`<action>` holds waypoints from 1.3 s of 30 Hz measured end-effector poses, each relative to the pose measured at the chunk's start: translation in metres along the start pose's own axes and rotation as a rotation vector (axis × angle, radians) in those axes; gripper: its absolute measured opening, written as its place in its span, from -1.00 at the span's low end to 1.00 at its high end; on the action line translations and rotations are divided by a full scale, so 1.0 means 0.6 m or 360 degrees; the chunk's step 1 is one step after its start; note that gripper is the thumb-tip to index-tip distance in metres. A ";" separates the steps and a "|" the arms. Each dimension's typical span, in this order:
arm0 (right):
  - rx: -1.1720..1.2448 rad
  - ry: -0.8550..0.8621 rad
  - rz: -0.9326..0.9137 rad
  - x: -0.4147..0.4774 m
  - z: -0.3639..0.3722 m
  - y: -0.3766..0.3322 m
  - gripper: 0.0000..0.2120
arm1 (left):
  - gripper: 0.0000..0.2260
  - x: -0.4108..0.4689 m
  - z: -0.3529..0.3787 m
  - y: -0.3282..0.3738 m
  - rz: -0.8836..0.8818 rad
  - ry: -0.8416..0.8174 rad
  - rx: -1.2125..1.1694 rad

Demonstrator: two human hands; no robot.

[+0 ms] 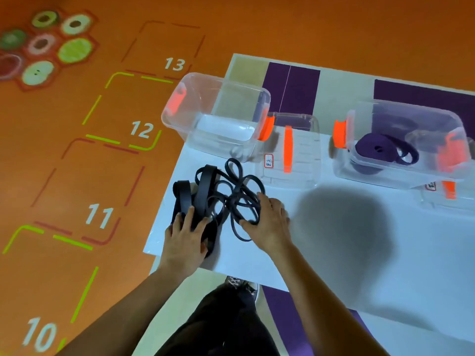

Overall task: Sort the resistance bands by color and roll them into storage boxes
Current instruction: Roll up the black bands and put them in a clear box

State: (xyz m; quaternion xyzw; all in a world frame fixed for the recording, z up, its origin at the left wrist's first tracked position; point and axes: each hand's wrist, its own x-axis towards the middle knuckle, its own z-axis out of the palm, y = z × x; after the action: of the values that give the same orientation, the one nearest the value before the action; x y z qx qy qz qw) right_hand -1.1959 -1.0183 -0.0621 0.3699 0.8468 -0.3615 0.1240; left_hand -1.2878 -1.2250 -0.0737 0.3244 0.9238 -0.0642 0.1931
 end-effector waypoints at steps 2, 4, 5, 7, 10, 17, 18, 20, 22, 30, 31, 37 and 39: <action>0.0098 -0.0107 0.0087 0.027 0.009 -0.014 -0.02 | -0.44 -0.002 0.013 -0.003 -0.0002 -0.0088 0.0001; 0.0142 -0.0208 0.0161 0.045 0.026 -0.026 0.10 | -0.48 -0.005 0.019 -0.004 0.0012 -0.0140 0.0008; 0.0134 -0.0221 0.0188 0.049 0.034 -0.030 0.11 | -0.50 -0.006 0.020 -0.005 0.0011 -0.0161 0.0005; 0.0200 -0.0185 0.0217 0.046 0.044 -0.037 -0.02 | -0.56 -0.010 0.015 -0.011 0.0003 -0.0203 0.0003; 0.0237 -0.0123 0.0147 0.024 0.047 -0.035 -0.49 | -0.58 -0.016 0.009 -0.020 -0.0006 -0.0293 0.0000; 0.0467 0.0514 0.0260 -0.071 -0.008 0.004 -0.63 | -0.50 -0.022 0.029 -0.032 0.0002 -0.0360 0.0033; 0.0490 0.0603 0.0301 -0.089 -0.027 0.014 -0.64 | -0.49 -0.024 0.031 -0.031 0.0001 -0.0340 0.0022; 0.0496 0.0787 0.0350 -0.122 -0.067 0.034 -0.66 | -0.48 -0.023 0.035 -0.034 -0.0007 -0.0314 0.0007; 0.0447 0.0956 0.0374 -0.158 -0.111 0.049 -0.66 | -0.50 -0.021 0.035 -0.033 0.0016 -0.0312 0.0006; 0.0385 0.1313 0.0395 -0.271 -0.218 0.063 -0.67 | -0.59 -0.034 0.021 -0.025 0.0069 -0.0317 0.0000; 0.0401 0.1327 0.0394 -0.279 -0.220 0.061 -0.68 | -0.59 -0.036 0.017 -0.024 0.0079 -0.0318 -0.0006; 0.0442 0.1278 0.0370 -0.298 -0.206 0.031 -0.67 | -0.60 -0.037 -0.010 -0.020 0.0178 -0.0237 -0.0054; 0.0483 0.1224 0.0347 -0.301 -0.195 0.023 -0.64 | -0.61 -0.040 -0.017 -0.015 0.0218 -0.0152 -0.0013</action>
State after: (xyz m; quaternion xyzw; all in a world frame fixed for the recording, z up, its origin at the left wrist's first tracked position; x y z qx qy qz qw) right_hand -1.0539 -1.0266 0.0995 0.5791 0.7247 -0.3024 -0.2192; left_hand -1.2792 -1.2435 -0.0550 0.3826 0.8894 -0.0624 0.2422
